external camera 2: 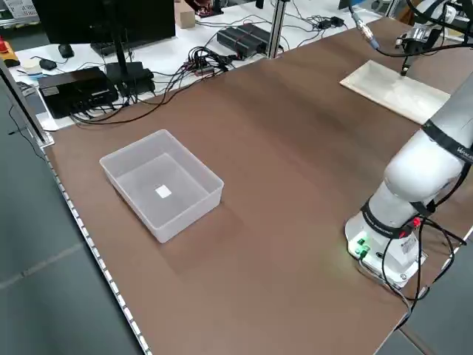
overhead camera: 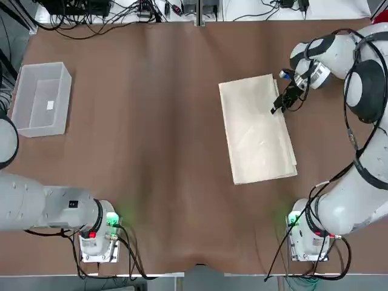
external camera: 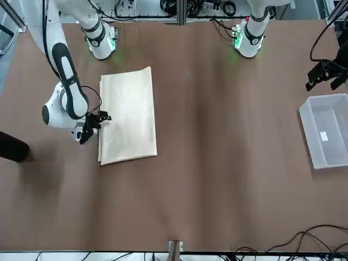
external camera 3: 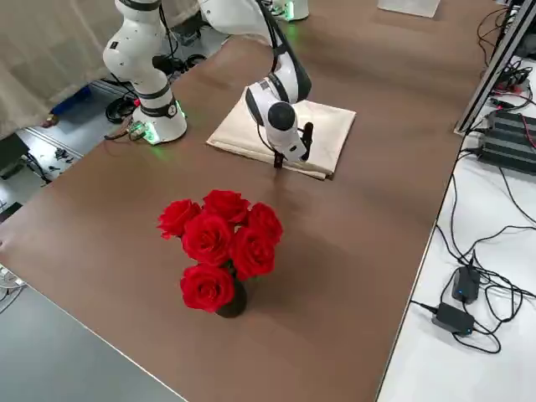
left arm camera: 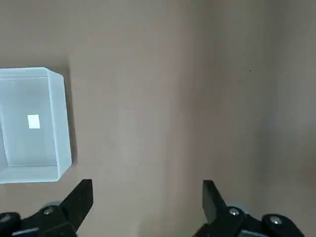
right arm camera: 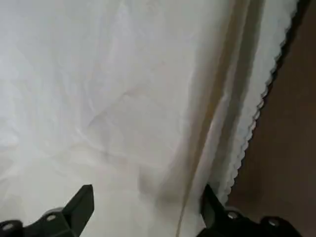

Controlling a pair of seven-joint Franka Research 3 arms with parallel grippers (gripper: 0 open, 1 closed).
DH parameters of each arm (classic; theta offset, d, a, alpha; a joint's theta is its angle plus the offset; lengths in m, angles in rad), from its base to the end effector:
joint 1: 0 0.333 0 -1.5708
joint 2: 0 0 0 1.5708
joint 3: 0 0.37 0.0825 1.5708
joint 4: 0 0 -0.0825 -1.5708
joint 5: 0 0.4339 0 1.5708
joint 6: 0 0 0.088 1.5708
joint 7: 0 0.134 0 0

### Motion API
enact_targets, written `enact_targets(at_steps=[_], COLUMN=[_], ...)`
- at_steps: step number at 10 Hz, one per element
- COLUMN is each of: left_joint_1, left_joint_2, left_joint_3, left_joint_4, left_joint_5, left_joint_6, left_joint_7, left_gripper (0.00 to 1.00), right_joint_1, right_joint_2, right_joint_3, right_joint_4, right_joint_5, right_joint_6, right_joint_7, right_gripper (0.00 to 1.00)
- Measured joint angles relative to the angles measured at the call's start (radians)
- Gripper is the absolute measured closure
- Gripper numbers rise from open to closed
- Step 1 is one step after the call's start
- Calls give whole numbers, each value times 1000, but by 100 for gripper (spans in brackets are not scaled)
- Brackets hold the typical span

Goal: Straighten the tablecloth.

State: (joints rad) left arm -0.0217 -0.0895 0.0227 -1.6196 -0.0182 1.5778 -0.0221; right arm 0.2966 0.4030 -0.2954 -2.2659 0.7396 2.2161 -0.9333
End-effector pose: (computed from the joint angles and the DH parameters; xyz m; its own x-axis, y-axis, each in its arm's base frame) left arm 0.5736 -0.0012 0.6793 0.9986 0.0232 0.0472 0.0222 -0.9995 0.0213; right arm 0.5276 0.0276 0.1450 0.9265 0.3673 -0.0816 0.2818 -0.8211 -0.4964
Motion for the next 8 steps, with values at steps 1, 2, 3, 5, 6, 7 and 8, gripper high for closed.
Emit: enact_targets(at_steps=[1,2,3,5,6,7,8], left_joint_1=[0,0,0,0,0,0,0], left_joint_2=[0,0,0,0,0,0,0], left_joint_3=[0,0,0,0,0,0,0], left_joint_4=[0,0,0,0,0,0,0], left_joint_5=[0,0,0,0,0,0,0], left_joint_6=[0,0,0,0,0,0,0], left_joint_7=[0,0,0,0,0,0,0], left_gripper=[2,2,2,2,2,2,2], right_joint_1=[0,0,0,0,0,0,0], right_joint_2=[0,0,0,0,0,0,0], right_joint_3=[0,-1,-1,-1,-1,-1,-1], right_joint_4=[0,0,0,1,1,1,1], right_joint_5=[0,0,0,1,1,1,2], right_joint_6=[1,3,4,5,5,4,3], right_joint_7=[0,0,0,0,0,0,0], right_gripper=[13,26,33,48,52,52,50])
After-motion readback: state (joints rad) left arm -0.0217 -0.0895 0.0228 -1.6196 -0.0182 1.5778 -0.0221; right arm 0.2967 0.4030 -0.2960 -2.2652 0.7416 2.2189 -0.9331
